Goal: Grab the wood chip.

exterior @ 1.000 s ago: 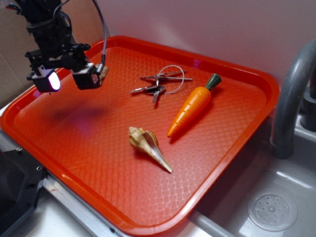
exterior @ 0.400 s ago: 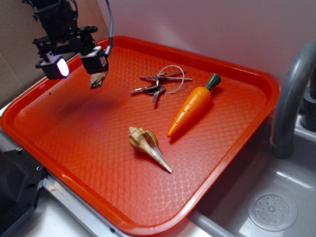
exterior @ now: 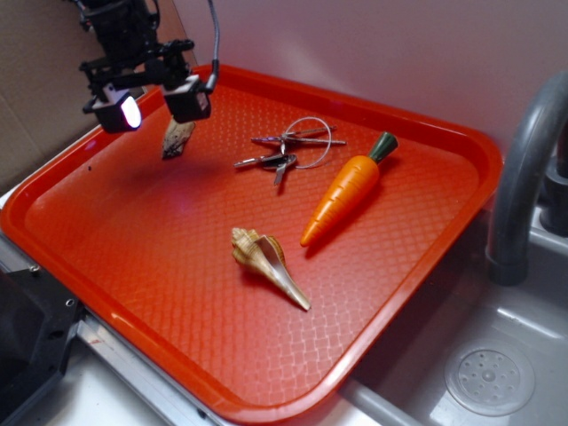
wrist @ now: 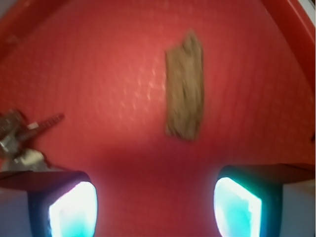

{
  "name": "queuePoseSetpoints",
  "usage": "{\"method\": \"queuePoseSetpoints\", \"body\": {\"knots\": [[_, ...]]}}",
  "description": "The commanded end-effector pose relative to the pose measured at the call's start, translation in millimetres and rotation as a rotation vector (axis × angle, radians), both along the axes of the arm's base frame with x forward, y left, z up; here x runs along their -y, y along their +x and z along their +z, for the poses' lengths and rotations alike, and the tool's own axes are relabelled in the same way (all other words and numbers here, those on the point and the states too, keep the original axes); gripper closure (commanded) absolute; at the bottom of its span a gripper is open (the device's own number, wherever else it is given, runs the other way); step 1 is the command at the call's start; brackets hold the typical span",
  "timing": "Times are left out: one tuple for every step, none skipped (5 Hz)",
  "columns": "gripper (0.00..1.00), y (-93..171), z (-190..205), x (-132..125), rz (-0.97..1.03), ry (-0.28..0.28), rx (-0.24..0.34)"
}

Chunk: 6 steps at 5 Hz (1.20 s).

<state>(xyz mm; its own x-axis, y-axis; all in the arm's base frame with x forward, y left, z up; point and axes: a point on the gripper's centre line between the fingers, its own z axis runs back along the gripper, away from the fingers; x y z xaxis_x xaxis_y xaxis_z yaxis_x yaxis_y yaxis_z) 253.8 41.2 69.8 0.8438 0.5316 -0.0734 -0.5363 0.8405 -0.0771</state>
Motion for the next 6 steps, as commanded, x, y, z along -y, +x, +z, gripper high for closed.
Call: {"method": "queuePoseSetpoints", "body": {"knots": [[0.00,8,-3,-14,-0.013,0.034,0.079],[0.00,3,-14,-15,-0.058,0.044,0.102],[0.00,3,-14,-15,-0.058,0.044,0.102],[0.00,3,-14,-15,-0.058,0.044,0.102],[0.00,3,-14,-15,-0.058,0.044,0.102],[0.00,-8,-4,-30,-0.029,0.085,0.210]]}}
